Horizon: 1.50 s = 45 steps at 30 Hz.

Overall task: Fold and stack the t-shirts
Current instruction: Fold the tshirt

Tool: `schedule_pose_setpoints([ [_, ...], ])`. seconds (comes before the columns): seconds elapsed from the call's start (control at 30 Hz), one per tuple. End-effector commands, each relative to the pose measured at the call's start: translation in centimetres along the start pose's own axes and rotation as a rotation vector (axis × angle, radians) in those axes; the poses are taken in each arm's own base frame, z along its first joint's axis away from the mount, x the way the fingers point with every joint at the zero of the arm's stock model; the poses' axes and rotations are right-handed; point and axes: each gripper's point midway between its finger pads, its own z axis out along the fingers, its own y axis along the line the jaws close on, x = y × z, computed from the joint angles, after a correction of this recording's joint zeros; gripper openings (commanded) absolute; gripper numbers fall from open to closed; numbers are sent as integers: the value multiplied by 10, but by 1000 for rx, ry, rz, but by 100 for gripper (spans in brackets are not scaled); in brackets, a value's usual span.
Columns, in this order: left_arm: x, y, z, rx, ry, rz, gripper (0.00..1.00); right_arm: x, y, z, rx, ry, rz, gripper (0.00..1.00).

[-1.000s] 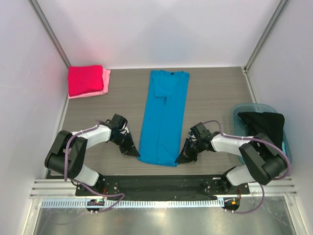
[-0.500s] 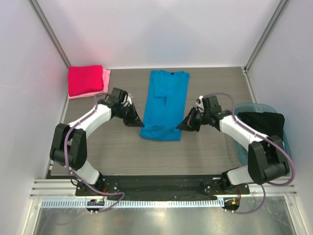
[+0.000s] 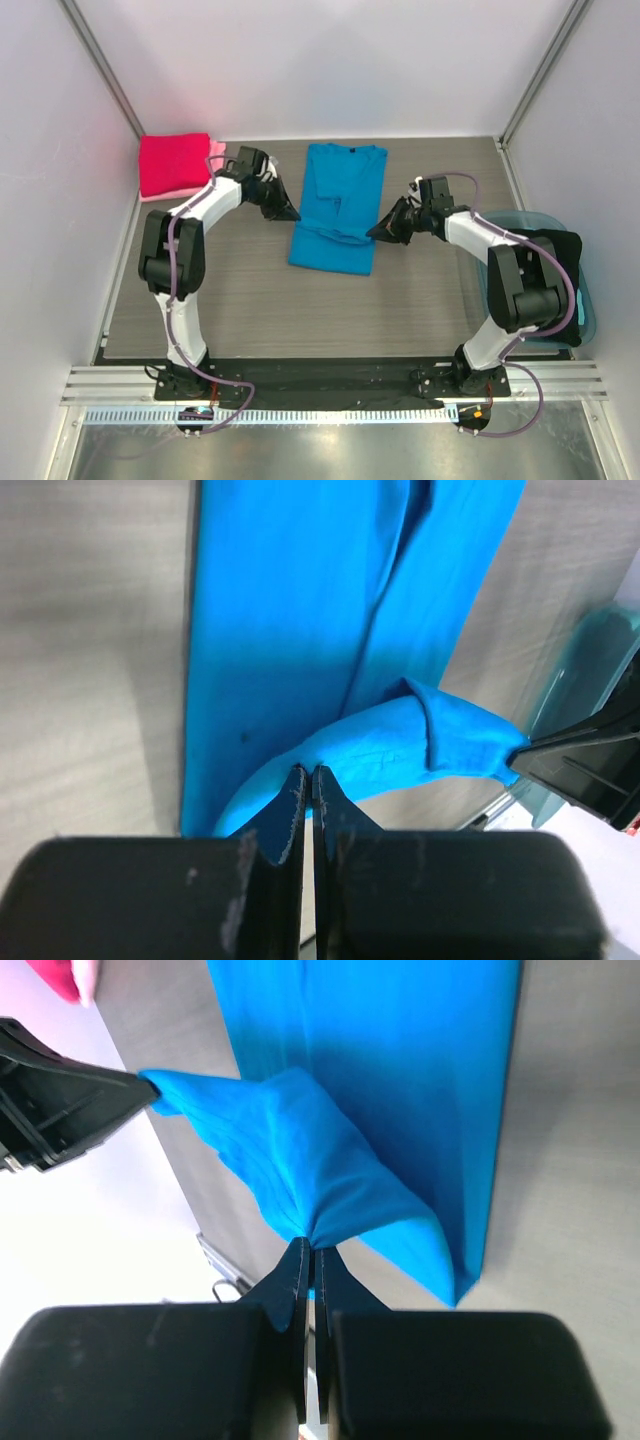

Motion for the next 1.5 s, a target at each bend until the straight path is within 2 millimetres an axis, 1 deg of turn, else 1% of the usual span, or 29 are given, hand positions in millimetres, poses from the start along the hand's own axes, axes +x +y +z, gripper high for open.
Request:
schedule_pose_setpoints([
  [0.0,-27,-16,-1,66,-46,65,0,-36,25,3,-73,-74,-78,2],
  [0.07,-31,-14,7,70,-35,62,0,-49,30,7,-86,-95,-83,1],
  [0.1,-38,-19,7,84,-51,74,0,-53,25,12,-76,-92,-76,1],
  [0.13,-39,-15,14,83,-38,65,0,-56,25,15,-74,-93,-79,2],
  [0.17,-41,-16,15,89,-38,67,0,-64,30,15,-85,-107,-91,2],
  [0.2,-49,-21,15,100,-53,76,0,-68,24,21,-72,-103,-81,1],
  [0.23,-51,-17,22,96,-43,66,0,-71,25,22,-74,-108,-83,1],
  [0.43,-80,-27,32,122,-88,91,0,-89,18,37,-57,-117,-103,1],
  [0.53,-92,-23,37,119,-109,85,0,-100,15,43,-49,-125,-112,1],
  [0.67,-97,-18,44,113,-118,73,0,-114,15,51,-47,-140,-134,2],
  [0.7,-97,-16,46,110,-115,66,0,-117,15,52,-45,-144,-137,5],
  [0.77,-96,-13,45,107,-109,53,1,-123,19,50,-47,-160,-155,23],
  [0.8,-95,-12,43,105,-109,40,5,-125,20,48,-48,-169,-162,31],
  [0.83,-94,-11,40,103,-108,34,17,-131,23,42,-53,-184,-174,53],
  [0.87,-95,-10,36,95,-116,29,23,-133,24,38,-53,-195,-177,57],
  [0.9,-91,-4,34,77,-109,4,27,-137,33,26,-66,-218,-195,59],
  [0.93,-96,-10,19,81,-138,8,33,-138,34,18,-67,-228,-208,61],
  [0.97,-95,-9,12,67,-147,6,34,-139,27,10,-47,-231,-189,61],
  [1.0,-91,-5,6,54,-149,18,35,-138,36,-4,-56,-250,-204,63],
  [1.03,-92,-10,-11,52,-173,35,37,-136,35,-12,-50,-254,-207,63],
  [1.1,-76,-3,-21,9,-141,37,42,-120,23,-22,-21,-221,-191,63],
  [1.13,-61,7,-21,-5,-98,32,43,-113,27,-32,-25,-222,-196,63],
  [1.17,-49,5,-28,11,-73,34,43,-97,13,-31,1,-180,-168,63],
  [1.2,-33,4,-29,43,-21,19,43,-86,11,-32,-7,-153,-151,63],
  [1.23,-15,16,-25,27,24,-16,44,-76,13,-37,-21,-142,-144,63],
  [1.27,-5,20,-29,23,43,-43,45,-58,-1,-33,-3,-96,-109,62],
  [1.3,4,22,-29,27,62,-57,47,-47,-5,-31,-4,-72,-91,62],
  [1.33,18,33,-23,12,96,-88,50,-23,-14,-25,-1,-17,-66,62],
  [1.47,35,44,-15,12,133,-144,53,23,-24,-7,-15,77,-4,61],
])
